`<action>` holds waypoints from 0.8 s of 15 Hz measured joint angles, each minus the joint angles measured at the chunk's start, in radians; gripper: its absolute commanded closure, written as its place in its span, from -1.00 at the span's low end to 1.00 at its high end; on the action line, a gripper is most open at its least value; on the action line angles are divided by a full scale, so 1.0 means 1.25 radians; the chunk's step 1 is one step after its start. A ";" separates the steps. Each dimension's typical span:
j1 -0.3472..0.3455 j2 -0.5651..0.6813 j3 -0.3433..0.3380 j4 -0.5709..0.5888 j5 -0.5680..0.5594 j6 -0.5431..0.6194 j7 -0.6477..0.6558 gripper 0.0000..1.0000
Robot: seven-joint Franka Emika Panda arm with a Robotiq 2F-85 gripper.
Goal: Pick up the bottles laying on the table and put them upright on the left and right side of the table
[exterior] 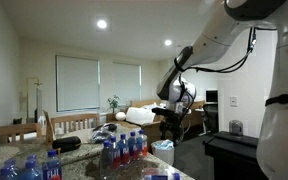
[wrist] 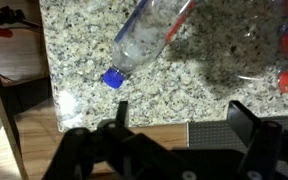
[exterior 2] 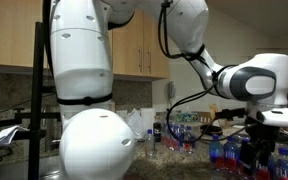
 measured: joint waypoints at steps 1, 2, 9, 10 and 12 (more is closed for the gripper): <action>-0.013 0.016 -0.002 -0.001 0.019 0.006 -0.012 -1.00; -0.022 0.034 -0.002 -0.003 0.035 0.013 -0.019 -1.00; -0.016 0.149 0.044 -0.071 0.072 0.112 0.053 -1.00; -0.011 0.161 0.050 -0.079 0.072 0.114 0.082 -1.00; 0.000 0.186 0.058 -0.087 0.072 0.115 0.139 -1.00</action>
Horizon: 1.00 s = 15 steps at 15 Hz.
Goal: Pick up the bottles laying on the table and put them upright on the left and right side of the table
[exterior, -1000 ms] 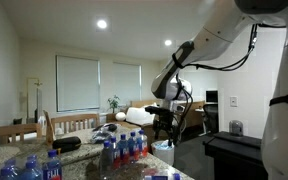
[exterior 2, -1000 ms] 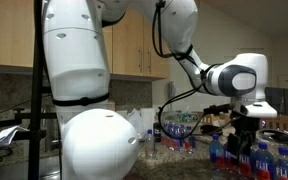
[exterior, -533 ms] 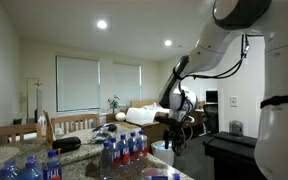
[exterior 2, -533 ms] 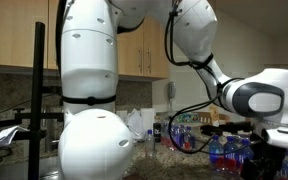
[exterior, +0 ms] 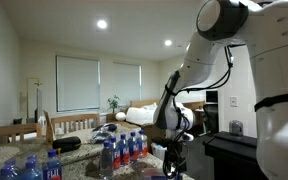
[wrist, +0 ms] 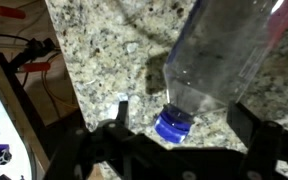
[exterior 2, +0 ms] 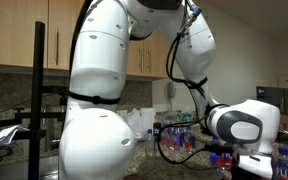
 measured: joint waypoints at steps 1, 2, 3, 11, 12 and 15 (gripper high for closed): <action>0.003 0.013 0.004 -0.002 0.000 0.000 0.024 -1.00; 0.005 0.025 0.008 -0.002 0.008 0.000 0.041 -1.00; 0.007 0.036 0.013 -0.002 0.022 0.002 0.049 -0.75; 0.013 0.061 0.034 -0.002 0.102 0.097 0.053 0.39; 0.017 0.060 0.035 -0.002 0.102 0.110 0.055 0.42; 0.039 0.059 0.034 0.000 0.088 0.154 0.096 0.53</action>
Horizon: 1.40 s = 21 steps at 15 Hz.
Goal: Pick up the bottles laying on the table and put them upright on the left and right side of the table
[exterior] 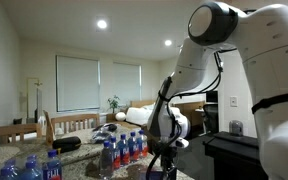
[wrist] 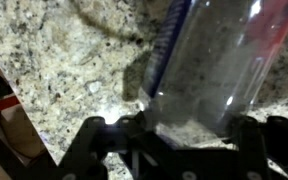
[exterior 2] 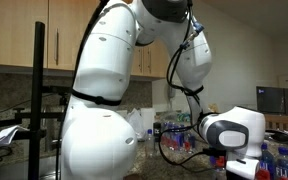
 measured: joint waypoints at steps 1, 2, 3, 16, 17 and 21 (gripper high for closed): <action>0.009 -0.002 -0.001 0.000 -0.012 0.017 0.023 0.54; 0.018 -0.004 -0.004 0.000 -0.032 0.032 0.050 0.54; 0.028 -0.007 -0.010 -0.001 -0.060 0.047 0.082 0.54; 0.297 -0.103 -0.318 0.077 -0.791 -0.321 0.617 0.54; 0.309 -0.116 -0.317 0.087 -0.809 -0.389 0.625 0.54; 0.242 -0.173 -0.165 0.157 -0.828 -0.664 0.656 0.54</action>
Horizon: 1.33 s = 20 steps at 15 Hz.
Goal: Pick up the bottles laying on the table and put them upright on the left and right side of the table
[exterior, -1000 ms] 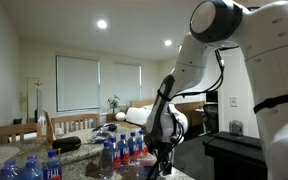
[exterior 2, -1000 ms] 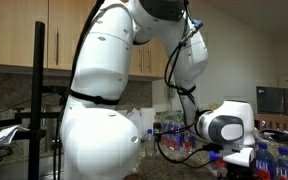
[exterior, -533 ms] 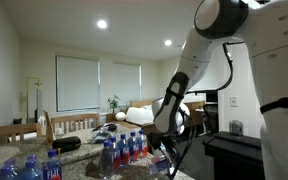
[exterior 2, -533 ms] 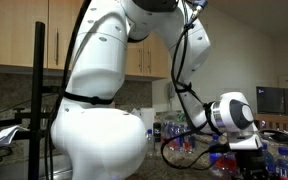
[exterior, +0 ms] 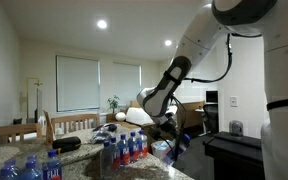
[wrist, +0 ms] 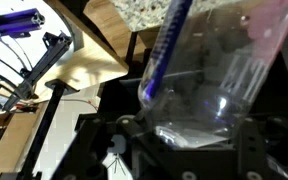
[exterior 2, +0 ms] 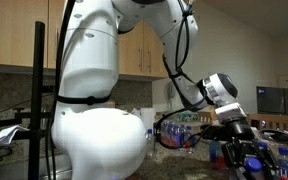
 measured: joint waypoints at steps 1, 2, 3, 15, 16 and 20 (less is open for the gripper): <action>-0.023 -0.009 0.046 0.019 0.000 -0.049 0.012 0.54; -0.042 -0.015 0.085 0.038 0.000 -0.088 0.025 0.54; -0.058 -0.015 0.118 0.056 0.000 -0.117 0.037 0.54; -0.116 0.200 0.216 0.240 0.000 -0.326 0.091 0.54; -0.115 0.216 0.219 0.259 0.000 -0.358 0.094 0.54; -0.114 0.288 0.226 0.336 0.000 -0.446 0.098 0.54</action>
